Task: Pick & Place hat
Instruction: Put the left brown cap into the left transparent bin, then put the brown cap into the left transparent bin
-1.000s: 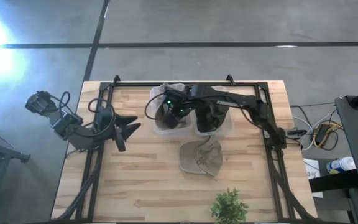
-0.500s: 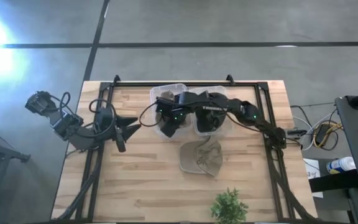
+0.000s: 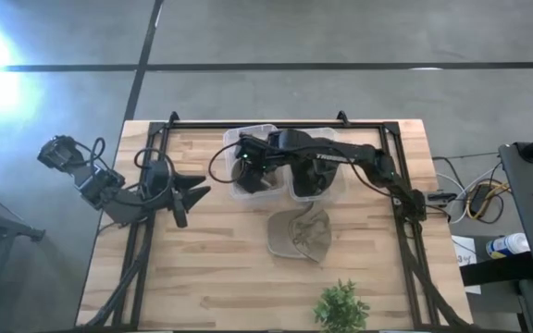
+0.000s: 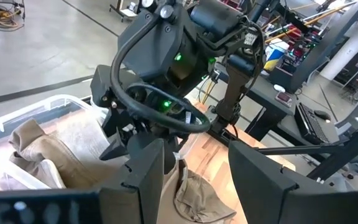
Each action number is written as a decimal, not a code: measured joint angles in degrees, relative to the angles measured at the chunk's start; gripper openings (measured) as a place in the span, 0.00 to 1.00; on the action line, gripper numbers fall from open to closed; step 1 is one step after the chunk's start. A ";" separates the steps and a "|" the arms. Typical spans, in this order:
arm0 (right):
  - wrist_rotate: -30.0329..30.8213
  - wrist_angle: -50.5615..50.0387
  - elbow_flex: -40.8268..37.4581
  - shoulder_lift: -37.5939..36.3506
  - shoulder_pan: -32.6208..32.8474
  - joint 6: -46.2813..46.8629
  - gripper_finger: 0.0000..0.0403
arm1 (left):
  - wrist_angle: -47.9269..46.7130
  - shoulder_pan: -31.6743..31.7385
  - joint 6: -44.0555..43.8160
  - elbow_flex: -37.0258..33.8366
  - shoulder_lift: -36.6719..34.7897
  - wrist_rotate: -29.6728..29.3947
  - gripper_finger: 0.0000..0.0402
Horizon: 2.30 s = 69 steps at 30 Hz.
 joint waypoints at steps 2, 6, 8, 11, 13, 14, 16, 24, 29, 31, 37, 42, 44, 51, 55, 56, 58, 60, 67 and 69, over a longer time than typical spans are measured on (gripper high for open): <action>0.09 0.09 -0.04 -0.72 0.49 -0.12 0.47 | -0.31 0.00 -0.04 0.00 0.02 0.14 0.43; -0.62 3.81 0.02 -4.31 3.15 -5.96 0.49 | -0.31 0.00 0.09 0.00 0.13 0.80 0.43; -5.92 5.51 0.13 -5.63 4.42 -9.57 0.49 | -0.37 0.00 0.47 0.00 0.22 0.91 0.43; -10.71 4.58 -0.01 -6.31 5.88 -9.86 0.48 | -1.24 0.00 0.72 -0.05 0.26 1.09 0.43; -10.55 0.13 -0.51 -6.34 7.17 -10.07 0.48 | -2.17 0.00 0.64 -0.11 0.26 1.14 0.43; -10.35 -2.72 -0.97 -6.34 8.03 -11.13 0.47 | -2.90 0.00 0.46 -0.13 0.26 1.19 0.43; -10.14 -7.37 -2.57 -6.34 10.53 -13.66 0.46 | -3.84 0.00 0.13 -0.33 0.26 1.68 0.43; -1.35 -9.92 -13.59 -7.26 22.59 -22.70 0.44 | -4.06 0.00 -2.96 -4.76 0.26 4.81 0.43; -1.67 -4.75 -23.70 -7.08 28.23 -18.59 0.45 | -4.09 0.00 -7.80 -8.70 0.26 8.71 0.43; -1.69 -0.34 -26.92 -7.13 29.85 -15.16 0.45 | -3.74 0.00 -9.95 -10.25 0.26 10.44 0.43; 0.73 12.02 -34.66 -7.30 33.34 -7.06 0.46 | -2.77 0.00 -17.28 -14.00 0.26 13.51 0.43; 3.18 16.31 -40.13 -7.30 33.57 -3.04 0.46 | -0.36 -0.02 -19.74 -16.18 0.26 15.29 0.43; 5.40 20.51 -42.63 -7.30 33.58 -2.44 0.46 | 0.34 -0.02 -19.82 -16.73 0.28 15.62 0.43; 12.02 25.97 -48.76 -7.22 33.00 2.58 0.45 | 1.86 -0.04 -19.87 -16.94 0.31 15.66 0.43; 13.46 25.77 -50.10 -7.22 32.47 9.67 0.36 | 2.03 -0.04 -20.78 -16.94 0.31 15.67 0.43; 13.70 25.86 -50.10 -7.22 32.41 10.76 0.32 | 2.05 -0.04 -21.30 -16.94 0.31 15.67 0.43; 14.17 26.32 -49.85 -7.22 32.16 12.00 0.23 | 2.04 -0.04 -22.28 -16.94 0.31 15.67 0.43; 14.62 26.71 -48.87 -7.29 32.02 12.43 0.13 | 2.03 -0.04 -22.71 -16.92 0.31 15.69 0.43; 12.79 29.06 -43.97 -13.02 31.06 15.39 0.03 | 2.29 -0.04 -24.96 -16.90 0.31 17.02 0.43; 13.47 33.89 -44.01 -17.77 30.52 17.39 0.03 | 2.29 -0.04 -25.21 -16.90 0.31 18.63 0.43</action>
